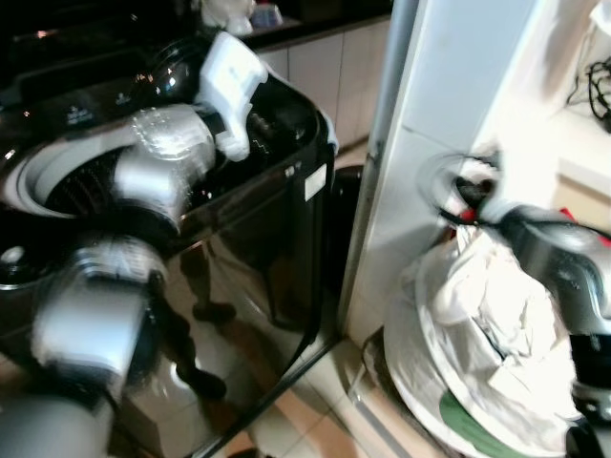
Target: Clothes washing
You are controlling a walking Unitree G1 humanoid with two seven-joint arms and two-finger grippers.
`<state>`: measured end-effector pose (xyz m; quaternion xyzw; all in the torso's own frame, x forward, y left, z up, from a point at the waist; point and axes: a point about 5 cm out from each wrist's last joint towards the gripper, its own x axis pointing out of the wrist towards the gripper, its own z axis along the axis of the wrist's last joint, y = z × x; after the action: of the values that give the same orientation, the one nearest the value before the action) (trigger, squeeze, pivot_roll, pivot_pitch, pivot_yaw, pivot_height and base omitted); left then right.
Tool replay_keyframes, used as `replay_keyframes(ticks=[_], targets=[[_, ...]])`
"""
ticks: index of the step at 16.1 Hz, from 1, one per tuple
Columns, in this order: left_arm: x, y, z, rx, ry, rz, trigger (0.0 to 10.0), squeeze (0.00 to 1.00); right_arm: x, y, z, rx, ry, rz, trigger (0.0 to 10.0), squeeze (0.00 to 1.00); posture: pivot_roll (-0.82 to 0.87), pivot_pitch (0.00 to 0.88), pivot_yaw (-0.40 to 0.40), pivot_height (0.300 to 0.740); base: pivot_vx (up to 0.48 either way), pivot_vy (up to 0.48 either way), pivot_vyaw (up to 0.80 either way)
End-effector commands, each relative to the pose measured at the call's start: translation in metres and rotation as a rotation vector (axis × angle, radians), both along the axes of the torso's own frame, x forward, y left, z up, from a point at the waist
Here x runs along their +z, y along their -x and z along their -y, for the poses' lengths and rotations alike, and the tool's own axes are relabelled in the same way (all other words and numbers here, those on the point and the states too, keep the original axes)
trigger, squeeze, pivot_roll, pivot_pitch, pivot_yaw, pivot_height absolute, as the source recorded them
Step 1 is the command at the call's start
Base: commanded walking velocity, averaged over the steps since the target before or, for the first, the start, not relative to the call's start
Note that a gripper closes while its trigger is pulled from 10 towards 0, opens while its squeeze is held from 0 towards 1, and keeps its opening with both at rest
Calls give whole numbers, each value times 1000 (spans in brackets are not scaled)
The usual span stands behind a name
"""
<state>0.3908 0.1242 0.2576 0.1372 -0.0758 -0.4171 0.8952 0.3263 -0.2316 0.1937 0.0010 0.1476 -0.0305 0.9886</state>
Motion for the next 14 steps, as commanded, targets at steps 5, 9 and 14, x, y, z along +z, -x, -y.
replay_keyframes(ticks=[5, 9, 14], targets=[[-13, 55, 32, -282, 101, -74, 10000, 0, -21, 17, 46, -92, 49, -114, 10000, 1000, -93, 0, 51, 740, 0, 0, 0], [-21, 96, 40, -416, 157, -140, 10000, 0, -12, 41, 48, -129, 100, -138, 10000, 1000, -97, 0, 52, 740, 0, 0, 0], [-45, 111, 39, -337, 127, -214, 10000, 0, -23, 76, 61, -207, 130, -289, 10000, 0, -113, 0, 63, 740, 0, 0, 0]])
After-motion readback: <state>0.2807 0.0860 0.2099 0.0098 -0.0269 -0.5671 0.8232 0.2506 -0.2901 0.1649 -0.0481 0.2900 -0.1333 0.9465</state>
